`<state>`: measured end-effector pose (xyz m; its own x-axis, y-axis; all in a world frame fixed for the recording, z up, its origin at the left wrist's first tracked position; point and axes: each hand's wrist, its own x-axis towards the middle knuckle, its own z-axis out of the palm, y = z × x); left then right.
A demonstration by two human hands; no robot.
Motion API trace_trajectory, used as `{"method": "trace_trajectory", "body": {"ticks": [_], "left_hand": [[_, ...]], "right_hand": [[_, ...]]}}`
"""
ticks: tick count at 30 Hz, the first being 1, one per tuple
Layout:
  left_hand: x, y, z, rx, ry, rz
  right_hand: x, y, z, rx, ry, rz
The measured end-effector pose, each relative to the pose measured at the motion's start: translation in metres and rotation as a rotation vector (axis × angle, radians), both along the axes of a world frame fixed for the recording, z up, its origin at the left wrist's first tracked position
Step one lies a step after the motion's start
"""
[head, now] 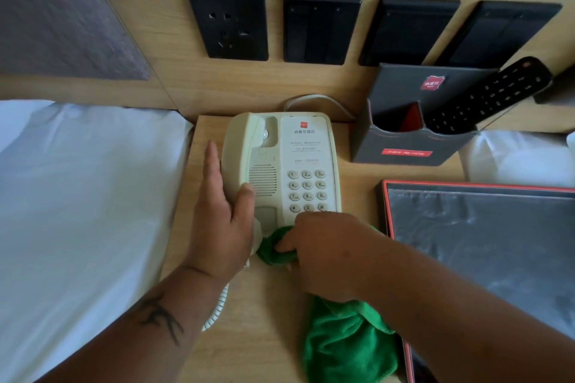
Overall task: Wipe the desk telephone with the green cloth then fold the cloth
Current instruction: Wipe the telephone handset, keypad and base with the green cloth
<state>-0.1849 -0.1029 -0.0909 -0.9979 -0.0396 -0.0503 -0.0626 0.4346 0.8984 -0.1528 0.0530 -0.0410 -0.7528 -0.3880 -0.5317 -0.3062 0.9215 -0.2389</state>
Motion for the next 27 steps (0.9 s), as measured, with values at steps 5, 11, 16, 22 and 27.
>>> {"method": "trace_trajectory", "body": {"ticks": [5,11,16,22,27], "left_hand": [[0.002,0.008,0.001,-0.072,0.012,0.002],[0.001,0.020,0.002,-0.083,-0.031,-0.037],[-0.002,0.029,0.001,-0.179,0.014,-0.070],[-0.007,0.040,-0.001,-0.264,0.021,-0.063],[-0.010,0.042,-0.004,-0.234,-0.010,-0.026]], "right_hand": [[0.000,0.031,0.007,-0.221,0.080,-0.391],[0.006,0.039,0.001,-0.418,0.324,-0.661],[0.006,0.037,0.006,-0.510,0.482,-0.742],[0.006,0.036,0.006,-0.525,0.549,-0.793],[0.009,0.040,0.005,-0.493,0.538,-0.851]]}}
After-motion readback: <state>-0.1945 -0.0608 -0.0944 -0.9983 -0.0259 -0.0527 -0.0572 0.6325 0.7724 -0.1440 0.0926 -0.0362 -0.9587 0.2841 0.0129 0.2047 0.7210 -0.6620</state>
